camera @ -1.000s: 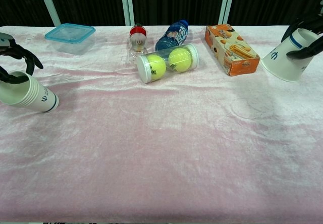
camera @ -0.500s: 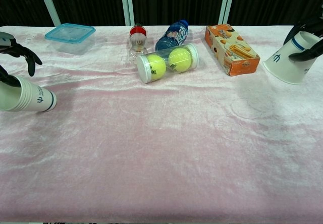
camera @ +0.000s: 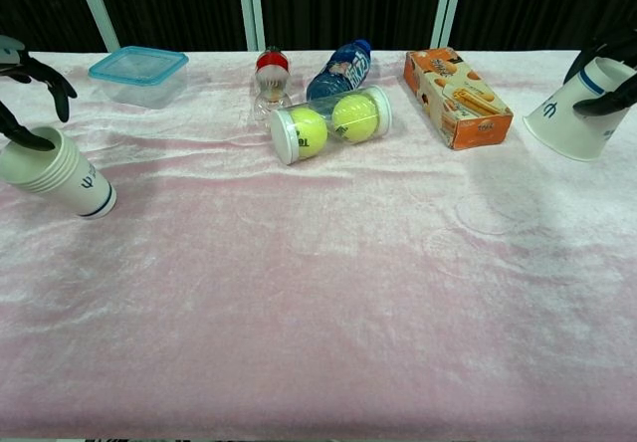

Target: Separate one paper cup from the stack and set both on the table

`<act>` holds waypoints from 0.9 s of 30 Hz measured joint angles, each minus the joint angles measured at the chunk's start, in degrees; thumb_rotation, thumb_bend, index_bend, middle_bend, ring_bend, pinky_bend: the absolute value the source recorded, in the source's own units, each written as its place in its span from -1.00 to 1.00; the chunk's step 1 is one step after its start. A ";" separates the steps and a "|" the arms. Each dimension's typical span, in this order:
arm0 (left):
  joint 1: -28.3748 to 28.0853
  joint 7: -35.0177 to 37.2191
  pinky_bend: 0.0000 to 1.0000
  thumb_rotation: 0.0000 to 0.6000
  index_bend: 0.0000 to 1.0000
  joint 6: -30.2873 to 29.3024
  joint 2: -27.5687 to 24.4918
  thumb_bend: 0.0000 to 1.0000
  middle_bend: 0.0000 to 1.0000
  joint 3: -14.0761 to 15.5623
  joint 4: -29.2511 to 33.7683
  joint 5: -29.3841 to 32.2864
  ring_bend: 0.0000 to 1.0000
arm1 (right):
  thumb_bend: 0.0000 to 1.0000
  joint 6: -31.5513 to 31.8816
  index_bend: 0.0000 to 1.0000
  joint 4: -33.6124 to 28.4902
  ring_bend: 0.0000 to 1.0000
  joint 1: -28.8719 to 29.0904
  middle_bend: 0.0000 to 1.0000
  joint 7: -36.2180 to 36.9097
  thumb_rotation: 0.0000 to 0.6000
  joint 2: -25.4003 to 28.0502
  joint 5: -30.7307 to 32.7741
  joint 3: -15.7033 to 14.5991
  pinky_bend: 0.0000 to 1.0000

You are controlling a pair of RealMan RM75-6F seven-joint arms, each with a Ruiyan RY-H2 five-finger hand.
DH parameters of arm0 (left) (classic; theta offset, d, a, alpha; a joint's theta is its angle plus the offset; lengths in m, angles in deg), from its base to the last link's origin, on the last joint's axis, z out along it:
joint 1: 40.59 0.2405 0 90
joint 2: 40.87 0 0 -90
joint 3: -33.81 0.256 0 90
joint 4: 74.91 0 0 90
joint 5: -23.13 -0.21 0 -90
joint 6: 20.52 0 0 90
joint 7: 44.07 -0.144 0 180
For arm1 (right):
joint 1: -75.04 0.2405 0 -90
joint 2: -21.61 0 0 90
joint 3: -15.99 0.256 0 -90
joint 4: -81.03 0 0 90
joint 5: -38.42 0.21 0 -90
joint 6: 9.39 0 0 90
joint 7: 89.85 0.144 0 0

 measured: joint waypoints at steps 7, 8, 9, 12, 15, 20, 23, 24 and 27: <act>-0.66 -1.85 -1.00 1.00 -0.09 -0.30 0.32 -0.62 -0.72 -0.04 0.88 1.08 -1.00 | 0.54 3.84 0.74 2.37 0.69 -0.67 0.43 -4.69 1.00 -2.74 -8.39 -3.46 0.64; -0.67 -1.93 -1.00 1.00 -0.09 -0.39 0.24 -0.62 -0.72 -0.08 1.06 1.20 -1.00 | 0.54 4.31 0.74 2.77 0.69 -0.77 0.43 -5.67 1.00 -3.22 -9.73 -4.16 0.64; -0.64 -1.87 -1.00 1.00 -0.09 -0.51 0.11 -0.62 -0.72 -0.19 1.31 1.29 -1.00 | 0.54 4.73 0.74 3.29 0.68 -0.88 0.43 -7.12 1.00 -3.82 -11.22 -5.14 0.64; -0.46 -1.25 -1.00 1.00 -0.10 -0.73 -0.26 -0.62 -0.72 -0.57 1.87 1.17 -1.00 | 0.52 5.07 0.74 4.45 0.65 -1.01 0.39 -10.84 1.00 -5.36 -13.46 -7.45 0.63; -0.20 -0.27 -1.00 1.00 -0.11 -0.89 -0.93 -0.62 -0.74 -1.05 2.81 0.56 -1.00 | 0.46 3.74 0.74 5.05 0.55 -0.93 0.30 -13.08 1.00 -6.63 -13.70 -9.17 0.55; 0.21 1.20 -1.00 1.00 -0.21 -0.94 -2.64 -0.68 -0.76 -1.75 4.76 -0.73 -1.00 | 0.38 -0.49 0.60 5.16 0.38 -0.13 0.12 -13.86 1.00 -6.99 -10.53 -9.23 0.42; 0.51 2.31 -1.00 1.00 -0.27 -0.93 -3.74 -0.70 -0.77 -2.18 5.91 -1.63 -1.00 | 0.21 -1.41 0.37 5.12 0.25 0.40 -0.08 -14.21 1.00 -6.95 -9.52 -8.97 0.33; 0.63 2.71 -1.00 1.00 -0.28 -0.89 -4.19 -0.71 -0.78 -2.29 6.28 -2.09 -1.00 | 0.14 -1.62 0.29 5.04 0.20 0.49 -0.16 -14.33 1.00 -6.86 -9.32 -8.95 0.29; 0.82 3.19 -1.00 1.00 -0.28 -0.48 -5.05 -0.73 -0.79 -2.32 6.89 -2.70 -1.00 | -0.15 -3.06 -0.12 4.61 0.00 1.01 -0.47 -15.07 1.00 -6.30 -7.73 -9.10 0.10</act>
